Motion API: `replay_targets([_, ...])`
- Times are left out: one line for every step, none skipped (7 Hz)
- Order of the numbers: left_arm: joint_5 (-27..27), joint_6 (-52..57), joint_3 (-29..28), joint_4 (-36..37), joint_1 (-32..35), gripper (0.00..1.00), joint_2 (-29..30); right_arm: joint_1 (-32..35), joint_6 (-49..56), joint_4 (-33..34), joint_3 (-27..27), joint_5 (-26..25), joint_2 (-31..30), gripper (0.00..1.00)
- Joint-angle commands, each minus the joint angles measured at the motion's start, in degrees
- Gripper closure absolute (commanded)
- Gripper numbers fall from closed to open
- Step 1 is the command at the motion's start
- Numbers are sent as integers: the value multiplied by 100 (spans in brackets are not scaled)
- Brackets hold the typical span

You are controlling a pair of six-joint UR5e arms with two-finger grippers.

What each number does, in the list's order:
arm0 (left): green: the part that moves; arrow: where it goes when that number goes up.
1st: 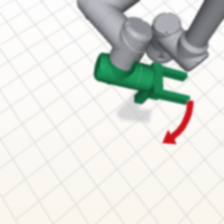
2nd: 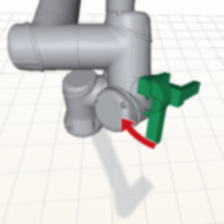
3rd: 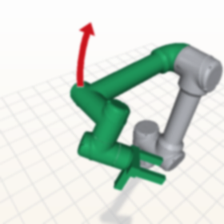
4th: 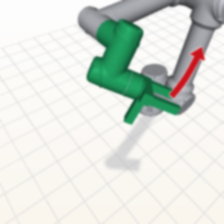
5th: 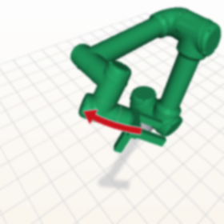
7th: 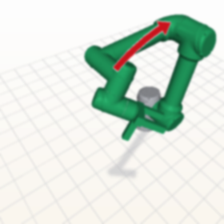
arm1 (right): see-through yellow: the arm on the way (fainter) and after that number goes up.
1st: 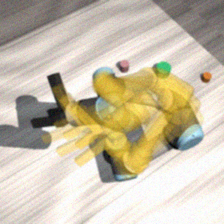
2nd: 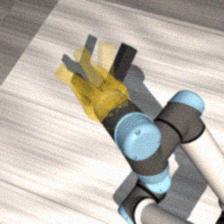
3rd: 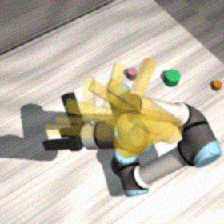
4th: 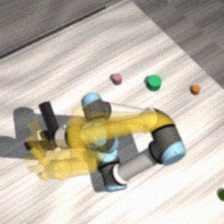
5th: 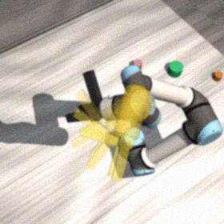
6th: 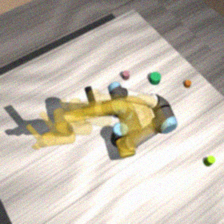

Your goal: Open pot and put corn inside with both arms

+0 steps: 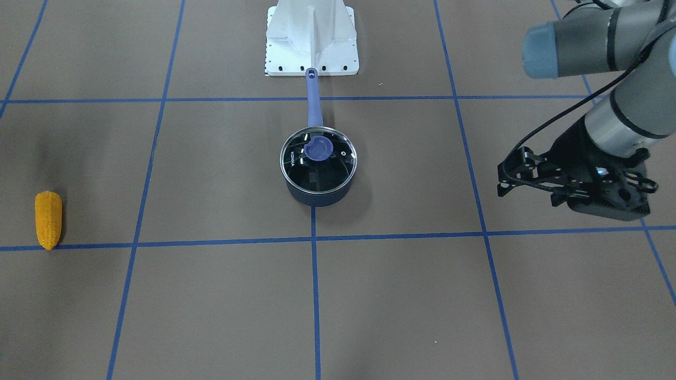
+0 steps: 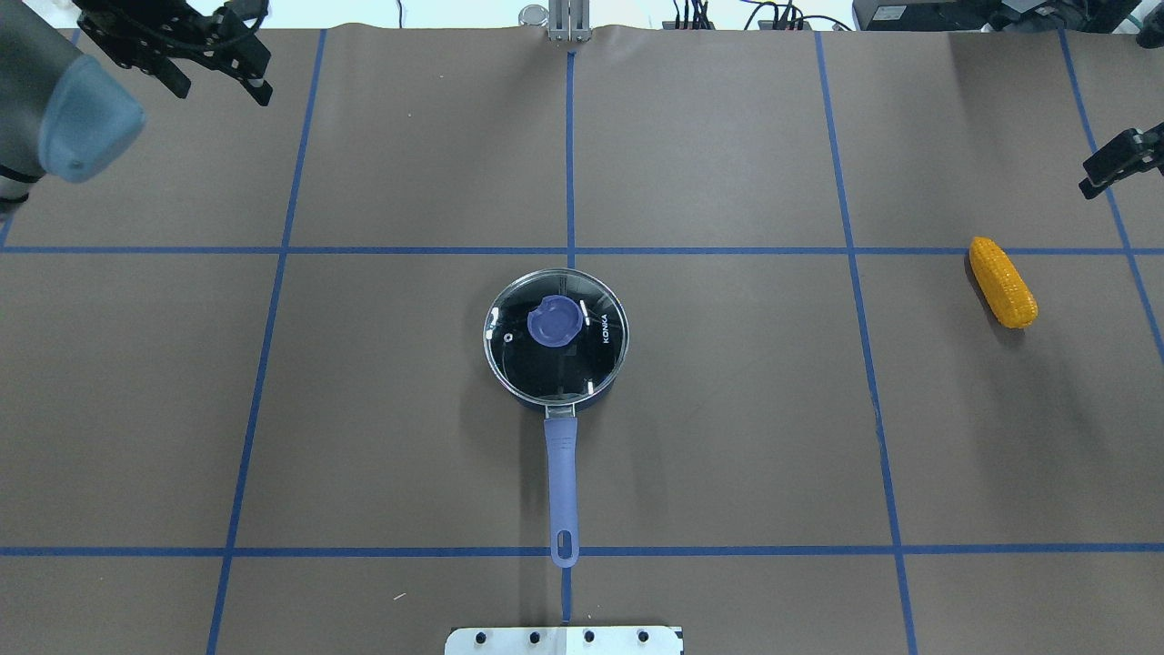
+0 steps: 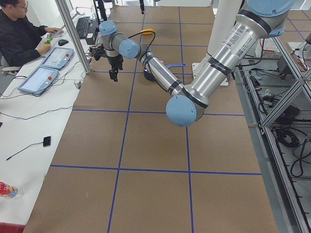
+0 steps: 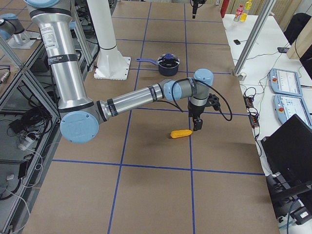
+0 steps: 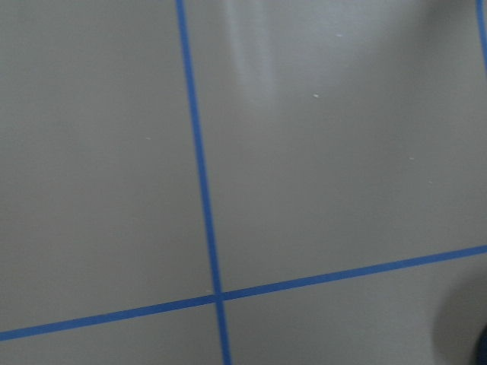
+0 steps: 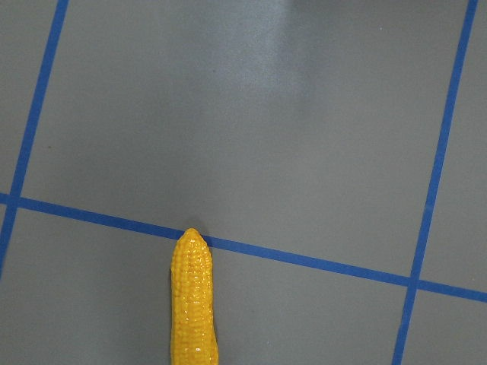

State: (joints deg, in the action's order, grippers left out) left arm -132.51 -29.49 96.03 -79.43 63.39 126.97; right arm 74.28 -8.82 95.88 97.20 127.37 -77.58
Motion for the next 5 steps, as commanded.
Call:
replay_targets([635,-624,4,24,-781,2,379,-10,3,1,-122,174,-47,0])
replay_targets([656,-706,4,24,-933,2,486,-19,-40,-43,-114,226,-91,0])
replay_targets([682,-1012,4,16,-1152,2,582,-63,-50,-60,-122,288,-108,0])
replay_targets([700,-1450,12,15,-1415,2,731,-315,-50,-78,-122,271,-91,4])
replay_targets([709,-1646,12,15,-1513,2,863,-431,-67,-270,-131,279,-100,5])
